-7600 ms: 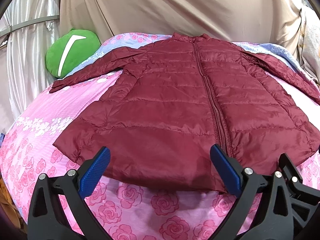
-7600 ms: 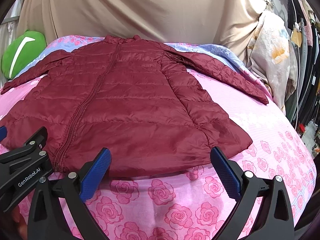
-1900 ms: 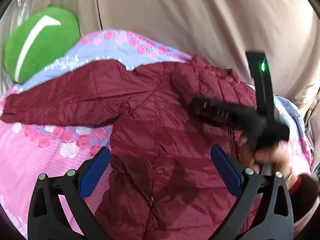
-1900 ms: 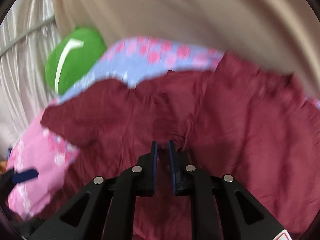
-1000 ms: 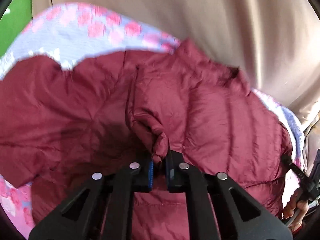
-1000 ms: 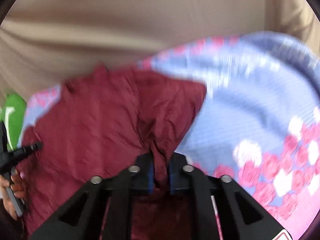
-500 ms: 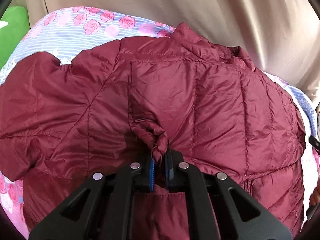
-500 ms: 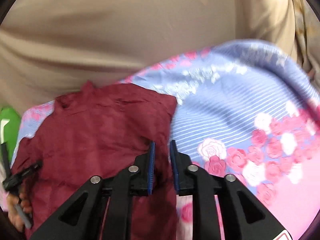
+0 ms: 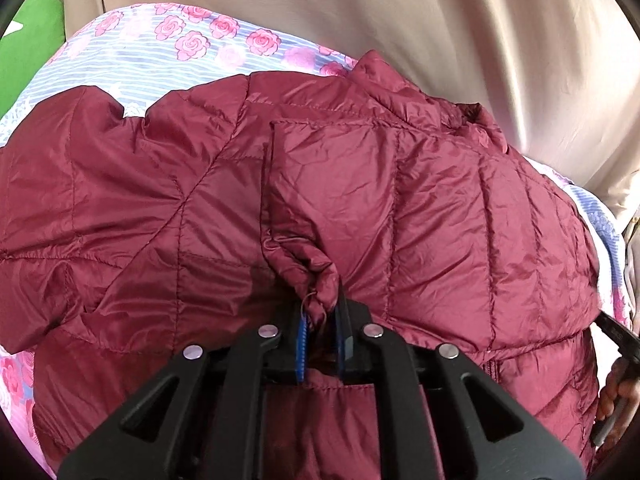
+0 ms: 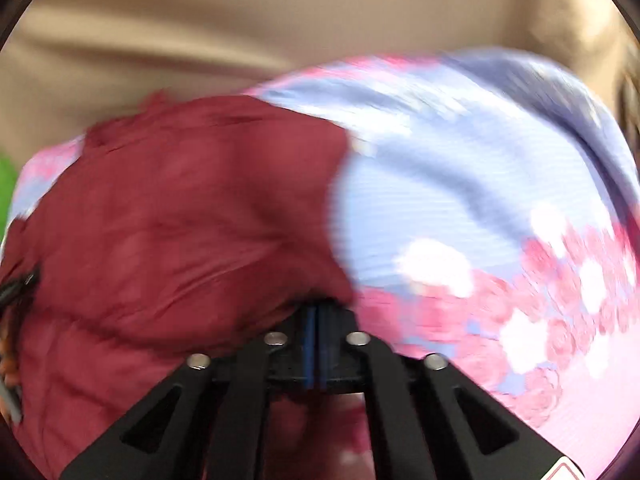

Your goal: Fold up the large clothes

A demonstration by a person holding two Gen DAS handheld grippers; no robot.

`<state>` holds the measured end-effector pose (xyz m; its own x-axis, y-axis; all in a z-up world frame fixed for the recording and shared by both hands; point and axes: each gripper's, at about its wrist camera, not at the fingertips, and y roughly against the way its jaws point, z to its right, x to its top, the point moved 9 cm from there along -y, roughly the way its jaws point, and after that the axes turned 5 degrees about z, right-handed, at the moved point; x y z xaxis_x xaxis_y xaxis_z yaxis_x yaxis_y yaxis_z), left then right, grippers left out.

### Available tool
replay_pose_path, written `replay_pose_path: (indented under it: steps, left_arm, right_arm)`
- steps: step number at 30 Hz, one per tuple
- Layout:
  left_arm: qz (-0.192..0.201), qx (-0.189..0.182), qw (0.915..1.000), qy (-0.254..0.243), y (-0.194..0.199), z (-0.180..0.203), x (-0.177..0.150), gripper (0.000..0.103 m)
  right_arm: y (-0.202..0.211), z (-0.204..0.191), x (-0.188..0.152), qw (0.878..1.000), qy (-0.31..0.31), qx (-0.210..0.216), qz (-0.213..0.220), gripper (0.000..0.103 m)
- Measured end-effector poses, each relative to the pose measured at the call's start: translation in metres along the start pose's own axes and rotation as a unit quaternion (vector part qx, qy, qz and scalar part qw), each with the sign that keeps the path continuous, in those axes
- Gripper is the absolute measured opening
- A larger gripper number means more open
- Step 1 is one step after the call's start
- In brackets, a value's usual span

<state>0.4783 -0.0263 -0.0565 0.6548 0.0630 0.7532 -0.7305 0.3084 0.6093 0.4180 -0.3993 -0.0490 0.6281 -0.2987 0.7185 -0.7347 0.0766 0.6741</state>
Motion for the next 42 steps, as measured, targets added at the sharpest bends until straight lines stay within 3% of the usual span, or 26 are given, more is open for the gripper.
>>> replay_pose_path:
  steps: [2, 4, 7, 10, 13, 15, 16, 18, 22, 26, 30, 33, 34, 35, 39, 42]
  left_arm:
    - [0.000, 0.000, 1.0000, -0.002, -0.001, 0.000, 0.000, 0.011]
    - [0.000, 0.001, 1.0000, -0.005, 0.001, 0.000, 0.000, 0.011]
    - [0.007, 0.002, 0.9999, -0.008, 0.009, -0.003, 0.002, 0.019]
    - [0.007, 0.010, 0.9999, -0.002, 0.009, -0.007, 0.002, 0.026]
    - [0.003, 0.022, 0.9997, -0.010, 0.007, -0.006, 0.001, 0.028]
    - [0.003, 0.031, 0.9994, -0.016, 0.007, -0.007, 0.001, 0.029]
    - [0.002, 0.032, 0.9994, -0.016, 0.007, -0.008, 0.001, 0.029]
    - [0.001, 0.031, 0.9994, -0.013, 0.007, -0.010, 0.001, 0.029]
    - [-0.001, 0.033, 0.9994, -0.007, 0.007, -0.015, 0.001, 0.029]
    - [0.004, 0.041, 0.9991, 0.010, 0.013, -0.024, 0.000, 0.030]
    - [0.016, 0.058, 0.9979, 0.022, 0.048, -0.050, 0.001, 0.031]
    - [0.030, 0.064, 0.9963, 0.050, 0.093, -0.092, 0.001, 0.065]
    - [0.024, 0.086, 0.9937, 0.067, 0.108, -0.110, -0.001, 0.082]
    - [0.038, 0.100, 0.9902, 0.090, 0.128, -0.136, -0.002, 0.092]
    - [0.060, 0.167, 0.9680, 0.178, 0.186, -0.241, -0.007, 0.094]
    - [0.074, 0.216, 0.9403, 0.252, 0.216, -0.327, -0.012, 0.094]
  right_arm:
    - [-0.004, 0.008, -0.002, 0.999, -0.019, 0.025, -0.004, 0.000]
    - [0.001, 0.012, 0.001, 1.000, -0.012, -0.009, -0.004, 0.004]
    - [0.031, 0.014, 0.011, 0.999, -0.014, -0.028, 0.032, 0.008]
    - [0.055, 0.002, 0.028, 0.998, -0.011, 0.000, 0.063, 0.014]
    - [0.047, -0.034, 0.035, 0.998, 0.023, 0.036, 0.049, 0.014]
    - [0.026, -0.038, 0.030, 0.999, 0.034, 0.023, 0.031, 0.013]
    - [0.010, -0.037, 0.028, 0.999, 0.038, 0.016, 0.016, 0.006]
    - [-0.017, -0.035, 0.016, 0.999, 0.036, 0.007, -0.005, 0.002]
    - [-0.001, -0.028, 0.022, 1.000, 0.001, 0.021, 0.015, 0.003]
    - [-0.012, -0.028, 0.006, 0.999, 0.040, 0.005, -0.001, 0.003]
    - [0.019, -0.033, 0.002, 0.999, 0.036, -0.012, 0.005, 0.011]
    - [0.049, -0.046, -0.009, 0.999, 0.048, 0.006, 0.011, 0.012]
    - [0.062, -0.051, -0.017, 0.998, 0.057, 0.012, 0.015, 0.016]
    - [0.073, -0.055, -0.027, 0.998, 0.062, 0.019, 0.015, 0.018]
    - [0.105, -0.072, -0.068, 0.996, 0.070, 0.058, 0.006, 0.025]
    - [0.119, -0.081, -0.098, 0.994, 0.074, 0.076, -0.003, 0.026]
